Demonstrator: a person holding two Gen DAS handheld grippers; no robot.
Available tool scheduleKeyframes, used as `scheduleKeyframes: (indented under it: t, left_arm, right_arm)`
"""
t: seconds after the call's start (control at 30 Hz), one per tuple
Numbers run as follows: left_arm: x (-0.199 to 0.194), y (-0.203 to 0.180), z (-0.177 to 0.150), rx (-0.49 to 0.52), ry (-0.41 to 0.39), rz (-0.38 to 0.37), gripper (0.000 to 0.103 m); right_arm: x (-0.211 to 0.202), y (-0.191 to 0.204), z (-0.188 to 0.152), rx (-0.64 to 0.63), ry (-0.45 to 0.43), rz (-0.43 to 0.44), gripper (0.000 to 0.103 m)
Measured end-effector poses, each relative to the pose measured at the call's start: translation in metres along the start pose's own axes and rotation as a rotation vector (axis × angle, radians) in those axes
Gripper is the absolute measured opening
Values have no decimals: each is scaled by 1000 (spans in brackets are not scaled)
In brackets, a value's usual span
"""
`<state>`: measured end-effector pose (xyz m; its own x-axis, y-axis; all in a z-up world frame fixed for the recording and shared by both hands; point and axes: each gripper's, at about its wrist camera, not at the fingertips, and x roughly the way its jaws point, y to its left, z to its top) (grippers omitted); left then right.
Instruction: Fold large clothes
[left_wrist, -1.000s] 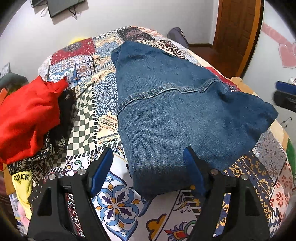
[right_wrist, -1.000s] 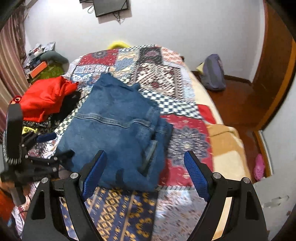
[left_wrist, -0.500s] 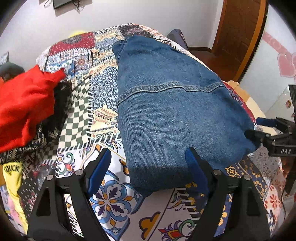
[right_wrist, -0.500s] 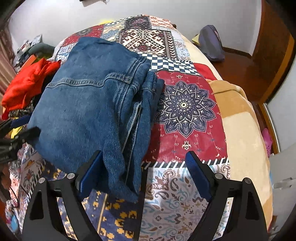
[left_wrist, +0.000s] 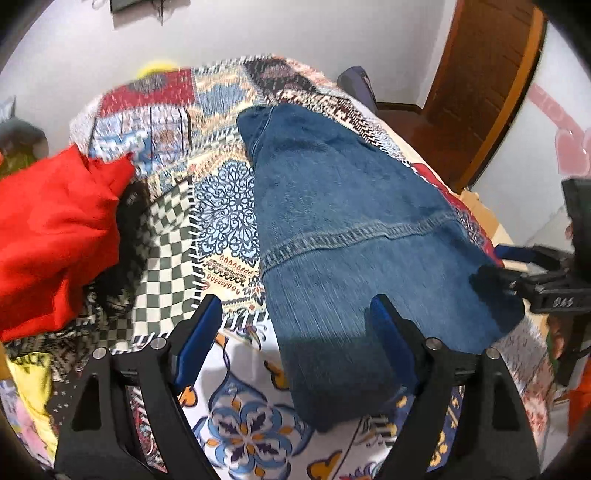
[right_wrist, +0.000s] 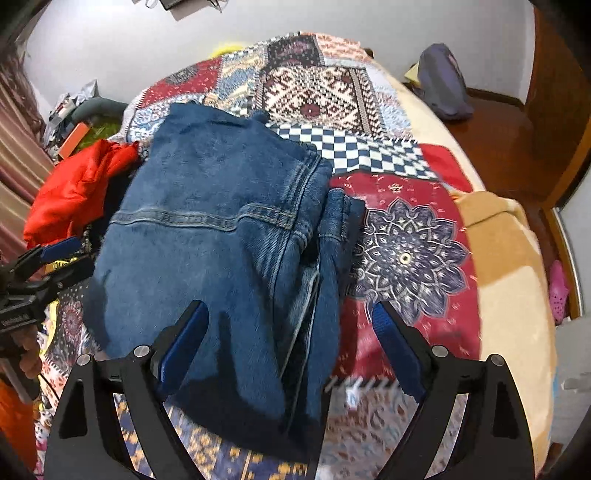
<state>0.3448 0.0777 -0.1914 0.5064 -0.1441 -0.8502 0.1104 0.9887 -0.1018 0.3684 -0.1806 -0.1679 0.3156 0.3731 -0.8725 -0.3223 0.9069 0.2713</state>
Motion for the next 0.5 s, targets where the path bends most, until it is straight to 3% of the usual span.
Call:
scheduleKeyframes:
  t: [0.13,0.33,0.5]
  left_arm:
    - [32,22,6,-108,97,-140,82]
    - [68,47,8,-248,161,-365,82]
    - [93,55,19,-313,210,-445,82]
  right_arm:
    - [23,-20,3,75,65,118,91]
    - [44,-37,12,141,111,234,96]
    - [58,-45,22,191,122,296,96]
